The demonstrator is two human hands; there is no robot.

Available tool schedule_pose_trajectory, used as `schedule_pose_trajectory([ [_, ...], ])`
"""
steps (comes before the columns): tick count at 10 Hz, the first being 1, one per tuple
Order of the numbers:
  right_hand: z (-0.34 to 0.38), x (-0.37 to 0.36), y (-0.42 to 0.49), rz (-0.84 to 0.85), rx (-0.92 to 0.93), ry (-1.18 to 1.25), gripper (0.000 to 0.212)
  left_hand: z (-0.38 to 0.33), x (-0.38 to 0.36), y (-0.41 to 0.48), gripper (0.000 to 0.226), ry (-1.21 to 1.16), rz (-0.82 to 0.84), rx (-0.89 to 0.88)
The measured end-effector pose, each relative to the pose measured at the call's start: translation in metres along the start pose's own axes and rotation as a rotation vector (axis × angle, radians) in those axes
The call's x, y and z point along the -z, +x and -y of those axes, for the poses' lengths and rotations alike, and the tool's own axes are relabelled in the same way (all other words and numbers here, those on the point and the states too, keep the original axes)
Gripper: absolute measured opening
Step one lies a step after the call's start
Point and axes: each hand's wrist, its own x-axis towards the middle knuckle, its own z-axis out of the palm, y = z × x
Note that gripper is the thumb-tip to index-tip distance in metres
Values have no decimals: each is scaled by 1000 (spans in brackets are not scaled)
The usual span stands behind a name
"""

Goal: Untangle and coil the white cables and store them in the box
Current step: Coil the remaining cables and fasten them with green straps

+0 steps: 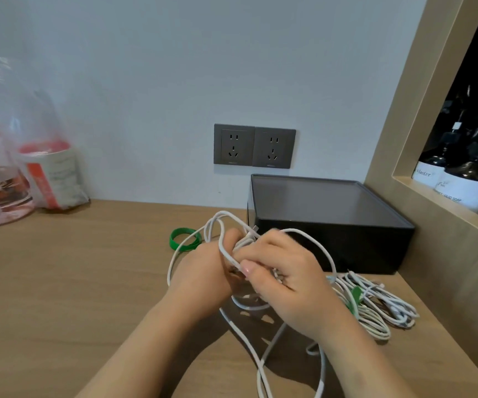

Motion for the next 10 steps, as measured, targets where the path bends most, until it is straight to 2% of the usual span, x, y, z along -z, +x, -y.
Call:
schedule_pose_trajectory([
  [1,1,0,-1,-33,2,-40,20,1,-1,-2,27,-71,-52,9],
  [2,1,-1,1,-52,-86,8,20,3,-2,-2,31,-249,-156,48],
  [3,-6,2,3,-140,-250,64,25,2,0,-1,36,-333,-191,68],
  [4,-15,4,5,-197,-346,109,25,-2,0,-4,34,-350,-115,42],
  [5,-16,2,6,-226,-377,173,34,-10,0,-7,27,-312,-143,21],
  [7,-11,5,7,-295,-289,235,54,-5,-1,-6,32,-45,-64,-79],
  [8,-16,3,8,-355,-350,280,42,-4,-5,-5,32,-145,-46,-90],
  [9,-16,-1,6,-324,-391,223,22,-8,-7,-5,34,-360,-126,-42],
  [10,-4,-3,4,-308,-301,174,6,-10,-2,-4,37,-513,-276,106],
])
